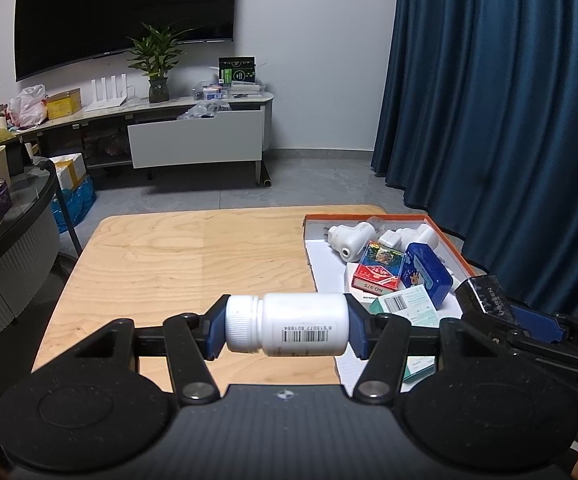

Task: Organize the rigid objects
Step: 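Carry the pill bottle and black charger over the white box with both grippers, then lower the pill bottle and black charger into the white box and open both grippers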

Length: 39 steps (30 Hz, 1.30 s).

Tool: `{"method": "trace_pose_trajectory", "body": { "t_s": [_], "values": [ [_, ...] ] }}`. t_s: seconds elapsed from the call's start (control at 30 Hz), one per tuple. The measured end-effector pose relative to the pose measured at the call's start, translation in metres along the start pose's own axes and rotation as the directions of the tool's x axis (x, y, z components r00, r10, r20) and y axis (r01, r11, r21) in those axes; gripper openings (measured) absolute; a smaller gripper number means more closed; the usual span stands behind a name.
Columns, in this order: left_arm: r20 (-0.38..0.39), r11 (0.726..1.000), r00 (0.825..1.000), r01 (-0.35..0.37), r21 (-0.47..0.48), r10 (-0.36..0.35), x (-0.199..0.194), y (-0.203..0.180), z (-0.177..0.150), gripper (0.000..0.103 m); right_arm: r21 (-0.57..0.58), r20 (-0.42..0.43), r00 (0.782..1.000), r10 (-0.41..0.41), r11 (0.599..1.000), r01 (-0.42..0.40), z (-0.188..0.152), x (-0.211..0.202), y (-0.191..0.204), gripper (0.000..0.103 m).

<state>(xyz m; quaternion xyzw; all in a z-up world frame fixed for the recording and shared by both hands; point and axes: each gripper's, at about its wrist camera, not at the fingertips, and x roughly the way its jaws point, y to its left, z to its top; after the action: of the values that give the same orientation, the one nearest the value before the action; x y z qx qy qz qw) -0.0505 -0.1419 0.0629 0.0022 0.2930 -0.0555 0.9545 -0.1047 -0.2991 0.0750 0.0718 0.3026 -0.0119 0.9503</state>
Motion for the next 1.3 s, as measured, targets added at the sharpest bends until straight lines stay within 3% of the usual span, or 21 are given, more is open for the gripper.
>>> {"method": "trace_pose_trajectory", "body": {
  "t_s": [0.83, 1.3],
  "values": [
    [-0.006, 0.995, 0.997, 0.072, 0.074, -0.072, 0.015, -0.038, 0.005, 0.058, 0.045, -0.004, 0.996, -0.085, 0.995, 0.086, 0.000, 0.002, -0.047, 0.044],
    [-0.068, 0.987, 0.989, 0.134, 0.084, -0.129, 0.045, -0.060, 0.001, 0.058, 0.058, -0.060, 0.990, -0.127, 0.990, 0.131, -0.006, 0.028, -0.083, 0.044]
  ]
}}
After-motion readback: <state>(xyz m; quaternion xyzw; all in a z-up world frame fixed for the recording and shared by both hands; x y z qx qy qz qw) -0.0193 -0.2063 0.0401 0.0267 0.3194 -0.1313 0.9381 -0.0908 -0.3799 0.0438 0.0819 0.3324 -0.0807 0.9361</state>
